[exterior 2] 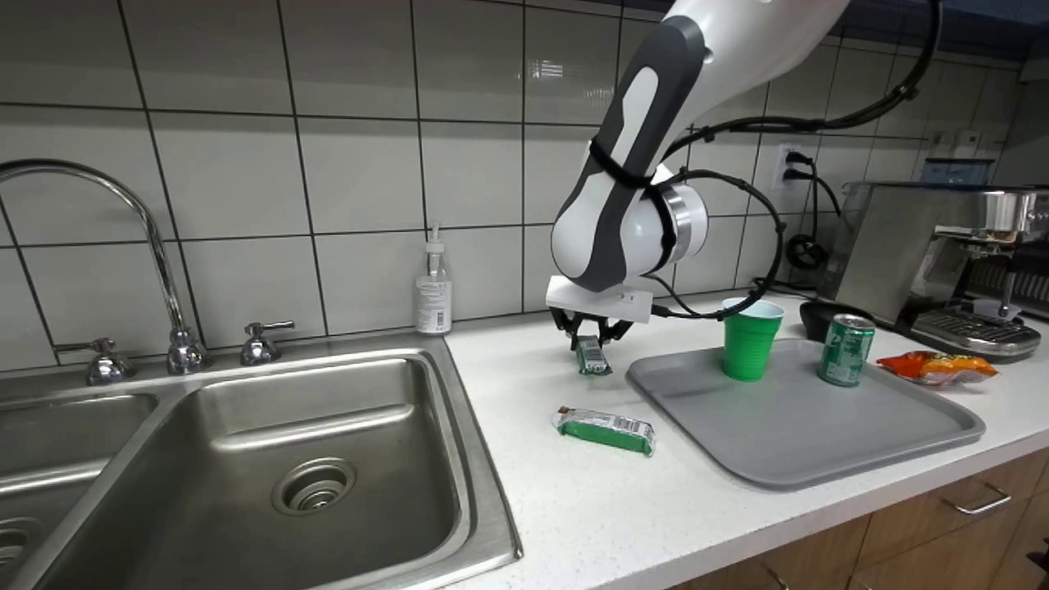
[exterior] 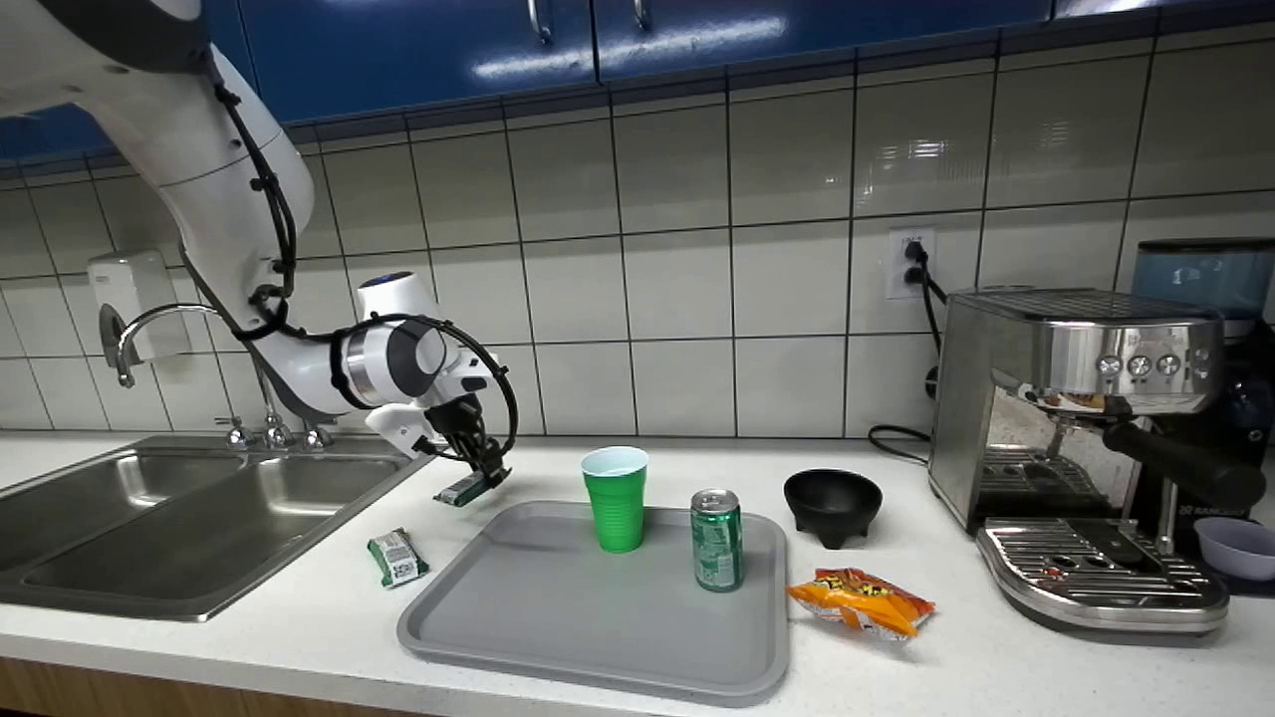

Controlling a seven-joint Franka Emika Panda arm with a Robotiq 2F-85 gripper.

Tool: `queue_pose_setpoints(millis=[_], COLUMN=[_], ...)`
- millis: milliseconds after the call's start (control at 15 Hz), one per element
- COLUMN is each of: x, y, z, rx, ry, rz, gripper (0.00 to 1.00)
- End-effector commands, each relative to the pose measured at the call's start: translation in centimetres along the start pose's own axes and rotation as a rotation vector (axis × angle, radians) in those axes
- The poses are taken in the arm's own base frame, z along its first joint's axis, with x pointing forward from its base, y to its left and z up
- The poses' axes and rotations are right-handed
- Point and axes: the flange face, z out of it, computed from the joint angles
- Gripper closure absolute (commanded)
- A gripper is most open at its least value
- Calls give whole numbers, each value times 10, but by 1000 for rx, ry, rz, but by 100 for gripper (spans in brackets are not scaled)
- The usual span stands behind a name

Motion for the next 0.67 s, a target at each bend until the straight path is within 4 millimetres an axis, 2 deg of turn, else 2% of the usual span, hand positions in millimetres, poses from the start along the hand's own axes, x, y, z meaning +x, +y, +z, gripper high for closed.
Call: queue_pose_setpoints(millis=[0, 600], x=[-5, -11], y=[14, 60], z=[-19, -23], rx=[-13, -87], ry=[14, 24], rz=[35, 106], gripper=[84, 84])
